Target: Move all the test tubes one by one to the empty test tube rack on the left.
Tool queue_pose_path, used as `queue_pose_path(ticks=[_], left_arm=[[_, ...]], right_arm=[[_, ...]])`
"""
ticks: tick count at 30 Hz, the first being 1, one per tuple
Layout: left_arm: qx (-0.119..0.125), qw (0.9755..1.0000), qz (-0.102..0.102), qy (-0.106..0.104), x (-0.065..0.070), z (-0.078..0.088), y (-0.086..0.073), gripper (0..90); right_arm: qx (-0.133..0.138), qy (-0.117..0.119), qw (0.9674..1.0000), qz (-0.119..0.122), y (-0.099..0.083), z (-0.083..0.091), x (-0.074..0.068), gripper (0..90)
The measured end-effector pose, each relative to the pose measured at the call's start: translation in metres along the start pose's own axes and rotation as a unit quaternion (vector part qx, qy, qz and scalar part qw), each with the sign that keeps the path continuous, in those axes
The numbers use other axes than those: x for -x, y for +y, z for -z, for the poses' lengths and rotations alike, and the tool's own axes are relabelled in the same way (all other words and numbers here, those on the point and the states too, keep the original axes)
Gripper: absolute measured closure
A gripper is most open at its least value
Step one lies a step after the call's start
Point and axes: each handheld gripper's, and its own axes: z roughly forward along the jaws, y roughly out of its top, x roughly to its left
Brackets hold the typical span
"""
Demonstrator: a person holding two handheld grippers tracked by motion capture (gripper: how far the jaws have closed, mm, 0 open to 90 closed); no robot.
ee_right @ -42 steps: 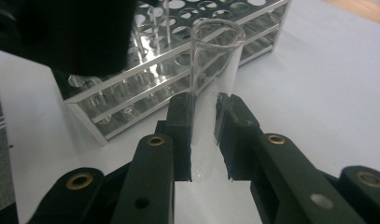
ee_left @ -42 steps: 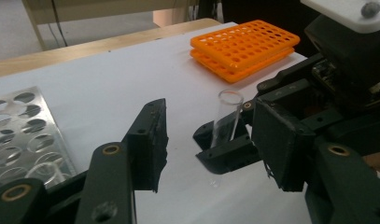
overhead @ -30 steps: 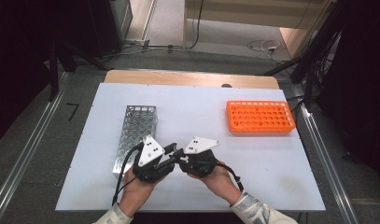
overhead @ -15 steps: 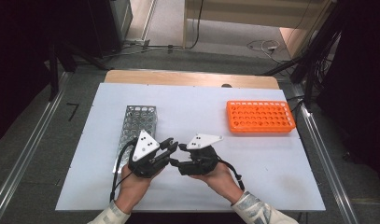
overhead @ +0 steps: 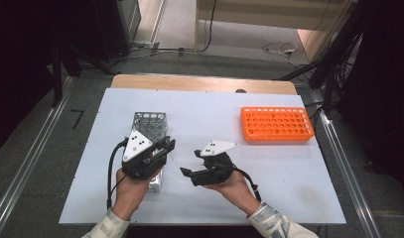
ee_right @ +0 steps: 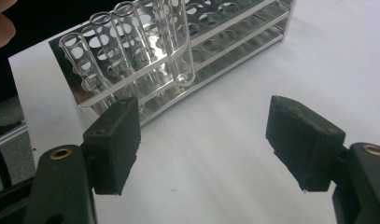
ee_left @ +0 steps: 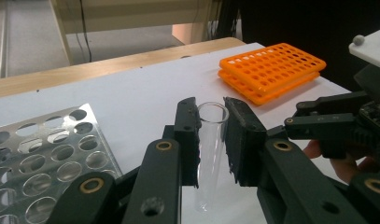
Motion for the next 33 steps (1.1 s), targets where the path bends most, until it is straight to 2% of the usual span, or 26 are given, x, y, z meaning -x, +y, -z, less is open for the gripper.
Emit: queue_pose_path(ticks=[18, 33], left_arm=[[0.010, 0.9987, 0.016, 0.047, -0.025, 0.000, 0.002, 74.9], [0.006, 0.9978, 0.020, 0.064, -0.036, -0.008, 0.002, 75.0]], right_arm=[[-0.002, -0.003, 1.0000, -0.003, 0.000, 0.000, 0.001, 25.0], [0.001, -0.006, 1.0000, -0.003, 0.001, 0.001, 0.002, 25.2]])
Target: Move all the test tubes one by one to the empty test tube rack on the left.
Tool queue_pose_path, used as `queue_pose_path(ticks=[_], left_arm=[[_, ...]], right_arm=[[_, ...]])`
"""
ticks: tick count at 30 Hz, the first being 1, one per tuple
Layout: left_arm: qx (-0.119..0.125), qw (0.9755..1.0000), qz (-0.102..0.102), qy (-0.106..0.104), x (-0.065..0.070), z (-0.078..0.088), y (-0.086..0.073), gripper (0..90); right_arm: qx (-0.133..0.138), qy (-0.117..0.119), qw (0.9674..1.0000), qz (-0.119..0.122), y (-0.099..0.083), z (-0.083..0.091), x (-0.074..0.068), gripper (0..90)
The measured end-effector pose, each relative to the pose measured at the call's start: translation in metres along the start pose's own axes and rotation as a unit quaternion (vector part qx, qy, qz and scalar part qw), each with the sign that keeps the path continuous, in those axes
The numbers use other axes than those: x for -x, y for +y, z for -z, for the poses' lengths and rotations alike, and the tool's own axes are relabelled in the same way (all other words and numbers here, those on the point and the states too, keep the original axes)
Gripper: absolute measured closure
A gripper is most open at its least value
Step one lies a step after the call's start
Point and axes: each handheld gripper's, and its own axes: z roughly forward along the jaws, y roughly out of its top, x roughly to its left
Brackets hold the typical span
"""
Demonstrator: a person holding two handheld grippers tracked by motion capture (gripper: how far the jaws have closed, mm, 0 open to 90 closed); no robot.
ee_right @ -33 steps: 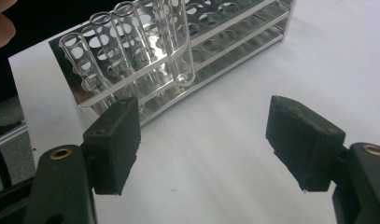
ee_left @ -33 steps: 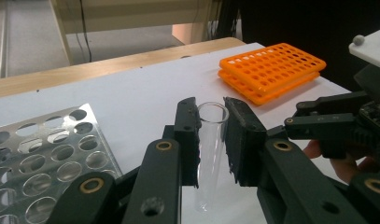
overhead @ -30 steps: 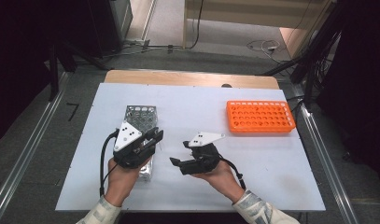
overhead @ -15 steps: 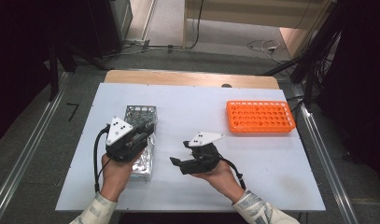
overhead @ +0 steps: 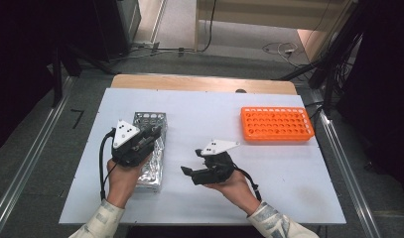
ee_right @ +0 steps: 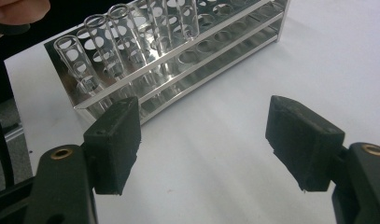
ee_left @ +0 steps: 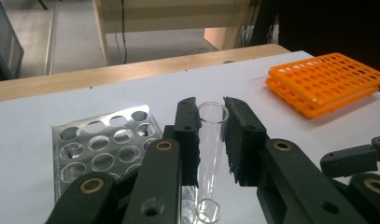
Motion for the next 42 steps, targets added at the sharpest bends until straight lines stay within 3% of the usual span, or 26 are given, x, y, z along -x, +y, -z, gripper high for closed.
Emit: queue_pose_path(ticks=[10, 27, 42], left_arm=[[-0.006, 0.9998, -0.011, 0.017, -0.002, 0.001, 0.000, 74.9], [-0.033, 0.9986, -0.034, 0.026, 0.001, -0.005, -0.013, 74.8], [-0.053, 0.9975, -0.041, 0.024, 0.002, -0.009, -0.022, 74.6]], right_arm=[[0.000, -0.002, 1.0000, -0.001, 0.000, 0.001, 0.000, 25.3], [-0.001, -0.007, 1.0000, 0.003, -0.001, 0.003, 0.001, 25.3], [-0.005, -0.009, 0.9999, 0.007, -0.002, 0.001, 0.001, 25.2]])
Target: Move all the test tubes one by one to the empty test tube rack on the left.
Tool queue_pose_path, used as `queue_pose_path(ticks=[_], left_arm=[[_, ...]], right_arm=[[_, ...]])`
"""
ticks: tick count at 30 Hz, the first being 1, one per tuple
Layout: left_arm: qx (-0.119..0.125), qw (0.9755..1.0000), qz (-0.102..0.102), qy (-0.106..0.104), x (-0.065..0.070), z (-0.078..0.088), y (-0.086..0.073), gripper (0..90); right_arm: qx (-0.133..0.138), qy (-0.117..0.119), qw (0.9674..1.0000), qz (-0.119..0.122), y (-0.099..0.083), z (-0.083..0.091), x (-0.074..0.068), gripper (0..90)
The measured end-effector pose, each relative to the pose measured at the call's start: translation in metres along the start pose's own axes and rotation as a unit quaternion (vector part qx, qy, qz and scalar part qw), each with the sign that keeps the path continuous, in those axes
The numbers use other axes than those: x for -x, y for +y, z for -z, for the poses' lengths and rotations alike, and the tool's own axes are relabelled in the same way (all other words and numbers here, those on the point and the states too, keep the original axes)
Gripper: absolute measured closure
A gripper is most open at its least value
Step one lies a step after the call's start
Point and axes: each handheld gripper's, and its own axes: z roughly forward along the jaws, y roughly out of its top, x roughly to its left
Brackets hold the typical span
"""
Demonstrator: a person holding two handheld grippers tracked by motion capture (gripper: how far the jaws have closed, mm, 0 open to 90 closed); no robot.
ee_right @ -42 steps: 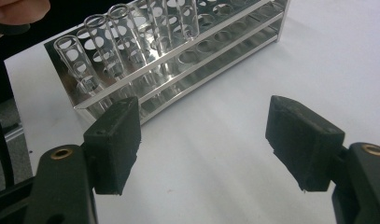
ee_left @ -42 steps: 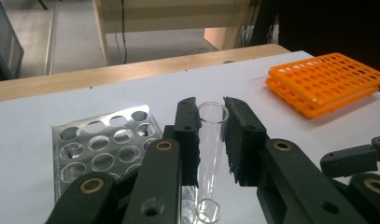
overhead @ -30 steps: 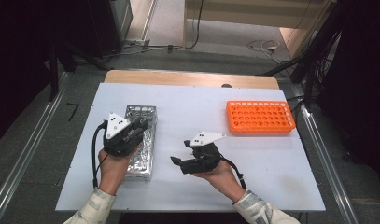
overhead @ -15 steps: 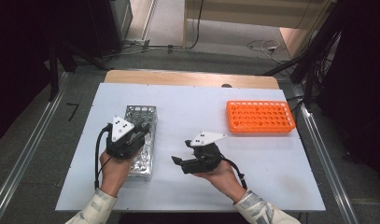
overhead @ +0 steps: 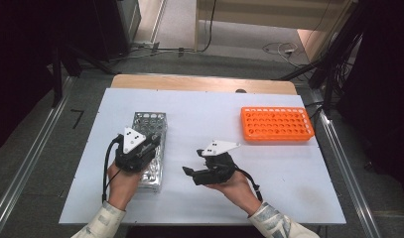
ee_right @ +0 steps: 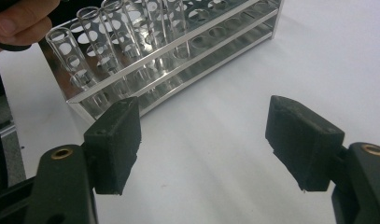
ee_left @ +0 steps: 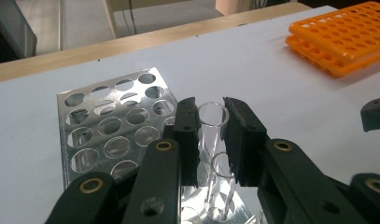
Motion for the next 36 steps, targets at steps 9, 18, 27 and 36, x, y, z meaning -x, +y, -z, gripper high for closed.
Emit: queue_pose_path(ticks=[9, 18, 27, 36], left_arm=[[-0.008, 1.0000, 0.001, -0.003, -0.001, 0.000, -0.002, 74.5], [-0.003, 0.9999, 0.009, -0.010, -0.002, 0.002, -0.001, 69.8], [0.011, 0.9990, 0.035, -0.023, -0.006, 0.009, -0.001, 57.0], [0.019, 0.9975, 0.066, -0.017, -0.012, 0.019, -0.007, 26.2]], right_arm=[[0.000, 0.000, 1.0000, 0.001, 0.000, 0.000, 0.000, 25.3], [0.000, -0.002, 1.0000, -0.001, 0.000, 0.000, 0.000, 25.3], [0.005, -0.012, 0.9999, -0.009, -0.001, 0.003, 0.007, 25.2], [0.010, -0.037, 0.9990, -0.022, -0.006, 0.012, 0.022, 25.0]])
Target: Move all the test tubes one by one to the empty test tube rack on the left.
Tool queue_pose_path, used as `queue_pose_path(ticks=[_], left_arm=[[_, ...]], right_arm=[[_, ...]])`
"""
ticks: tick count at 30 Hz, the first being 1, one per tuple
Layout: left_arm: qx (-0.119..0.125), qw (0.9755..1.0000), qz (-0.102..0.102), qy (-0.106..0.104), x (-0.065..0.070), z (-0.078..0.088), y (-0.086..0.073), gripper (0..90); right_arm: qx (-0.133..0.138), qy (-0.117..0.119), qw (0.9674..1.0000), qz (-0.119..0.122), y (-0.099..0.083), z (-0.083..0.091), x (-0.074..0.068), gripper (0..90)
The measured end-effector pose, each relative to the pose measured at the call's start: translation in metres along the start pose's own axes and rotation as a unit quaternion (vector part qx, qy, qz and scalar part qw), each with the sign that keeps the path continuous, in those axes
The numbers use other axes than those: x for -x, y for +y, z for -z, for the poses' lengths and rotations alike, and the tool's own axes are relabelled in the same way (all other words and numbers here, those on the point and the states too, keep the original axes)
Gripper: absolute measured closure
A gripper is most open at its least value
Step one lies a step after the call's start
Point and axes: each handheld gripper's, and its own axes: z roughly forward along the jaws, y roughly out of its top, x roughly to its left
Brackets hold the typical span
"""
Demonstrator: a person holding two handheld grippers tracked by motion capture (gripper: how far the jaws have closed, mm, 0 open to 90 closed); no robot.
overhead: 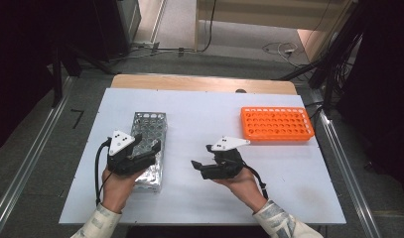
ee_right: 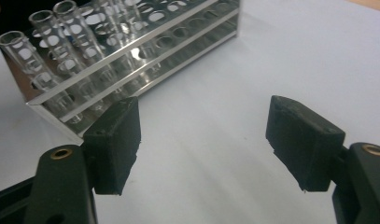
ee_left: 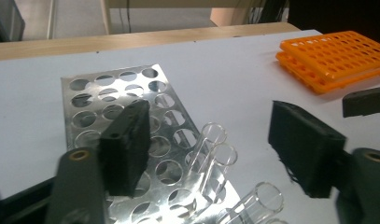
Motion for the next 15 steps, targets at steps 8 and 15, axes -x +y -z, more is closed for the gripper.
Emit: queue_pose_path(ticks=[8, 15], left_arm=[[0.003, 0.9997, 0.009, 0.025, -0.010, 0.009, -0.008, 18.3], [0.022, 0.9987, 0.012, 0.045, -0.018, 0.026, -0.015, 18.3]], right_arm=[[0.012, -0.032, 0.9993, -0.017, -0.008, 0.016, 0.021, 24.1], [0.021, -0.058, 0.9973, -0.039, -0.020, 0.036, 0.041, 22.9]])
